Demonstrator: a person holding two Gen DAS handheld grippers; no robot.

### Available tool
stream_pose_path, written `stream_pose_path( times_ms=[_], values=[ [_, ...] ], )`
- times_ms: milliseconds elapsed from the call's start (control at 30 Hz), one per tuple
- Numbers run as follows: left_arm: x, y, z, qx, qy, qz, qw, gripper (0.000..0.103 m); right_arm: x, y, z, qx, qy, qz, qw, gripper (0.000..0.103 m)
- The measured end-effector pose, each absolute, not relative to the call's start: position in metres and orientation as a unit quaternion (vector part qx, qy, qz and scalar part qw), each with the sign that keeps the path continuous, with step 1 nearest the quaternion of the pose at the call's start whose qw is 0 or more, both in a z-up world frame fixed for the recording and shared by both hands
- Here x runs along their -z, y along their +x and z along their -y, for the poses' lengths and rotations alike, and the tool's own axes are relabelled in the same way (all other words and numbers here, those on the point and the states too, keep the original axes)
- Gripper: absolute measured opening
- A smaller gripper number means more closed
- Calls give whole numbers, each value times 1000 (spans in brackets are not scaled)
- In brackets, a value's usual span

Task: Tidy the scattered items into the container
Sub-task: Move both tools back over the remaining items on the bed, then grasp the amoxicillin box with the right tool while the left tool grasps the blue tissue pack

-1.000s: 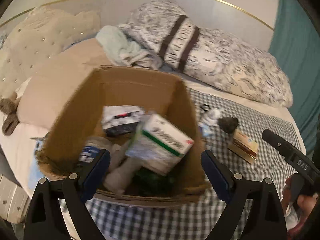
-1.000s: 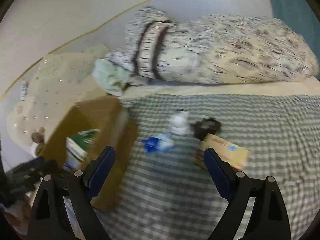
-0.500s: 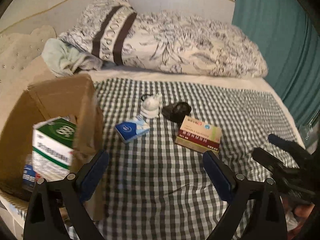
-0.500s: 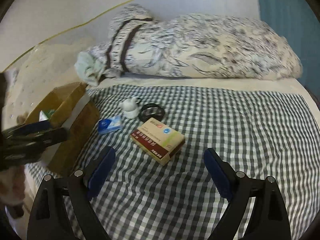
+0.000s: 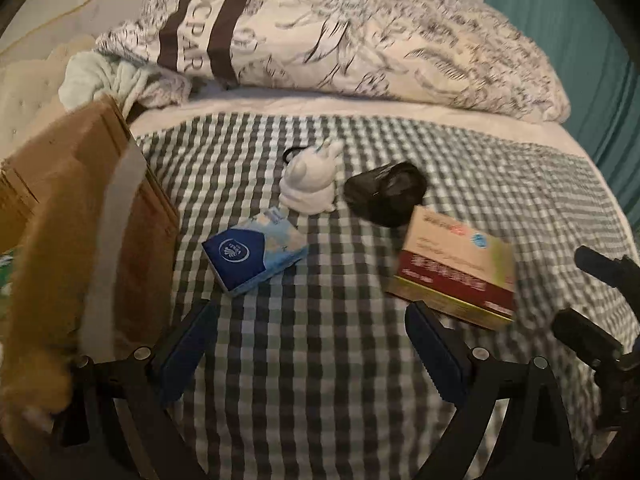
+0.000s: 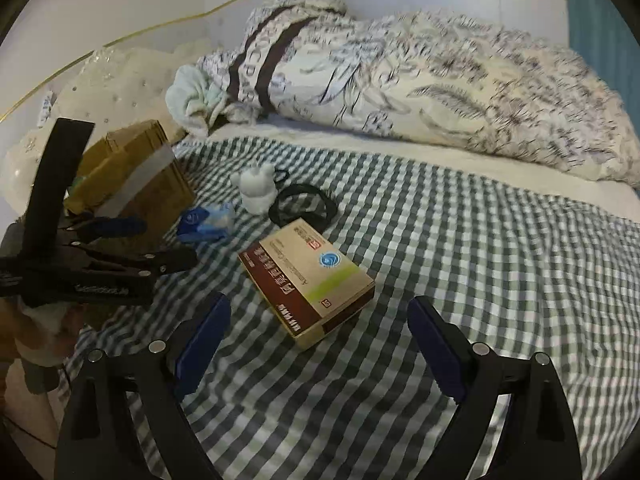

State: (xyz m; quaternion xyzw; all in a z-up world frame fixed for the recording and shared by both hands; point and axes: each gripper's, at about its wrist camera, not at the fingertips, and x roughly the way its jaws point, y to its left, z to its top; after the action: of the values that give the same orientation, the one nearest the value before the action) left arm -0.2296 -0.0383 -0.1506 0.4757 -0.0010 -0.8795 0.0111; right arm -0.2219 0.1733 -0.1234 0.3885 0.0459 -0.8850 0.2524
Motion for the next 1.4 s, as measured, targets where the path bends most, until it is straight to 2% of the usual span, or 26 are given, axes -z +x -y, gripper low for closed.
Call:
stream_pose_path(
  times_ms=[200,367,600,800,833,1067,1133,1200,1400],
  values=[
    [169,-255,57,872,486,-51,32,97,140,-242,-151,870,383,-124,283,90],
    [175,-271,69,864,493,-91,44,97,150,-256,-134,860,363,-152,325,90],
    [191,-291,68,850,513,-83,86,97,172,-267,-124,862,360,-146,326,90],
    [195,-295,69,851,507,-84,109,97,184,-254,-108,862,352,-199,307,88],
    [197,-297,70,851,505,-87,114,97,185,-253,-107,864,352,-198,300,84],
    [209,-310,75,852,495,-100,135,97,182,-235,-118,874,372,-141,279,83],
    [211,-310,76,853,497,-98,123,92,182,-227,-120,876,374,-136,272,83],
    [208,-307,81,855,495,-102,119,81,180,-223,-120,876,380,-131,267,83],
    [202,-290,77,859,493,-97,102,79,176,-221,-128,875,416,-87,230,83]
  ],
)
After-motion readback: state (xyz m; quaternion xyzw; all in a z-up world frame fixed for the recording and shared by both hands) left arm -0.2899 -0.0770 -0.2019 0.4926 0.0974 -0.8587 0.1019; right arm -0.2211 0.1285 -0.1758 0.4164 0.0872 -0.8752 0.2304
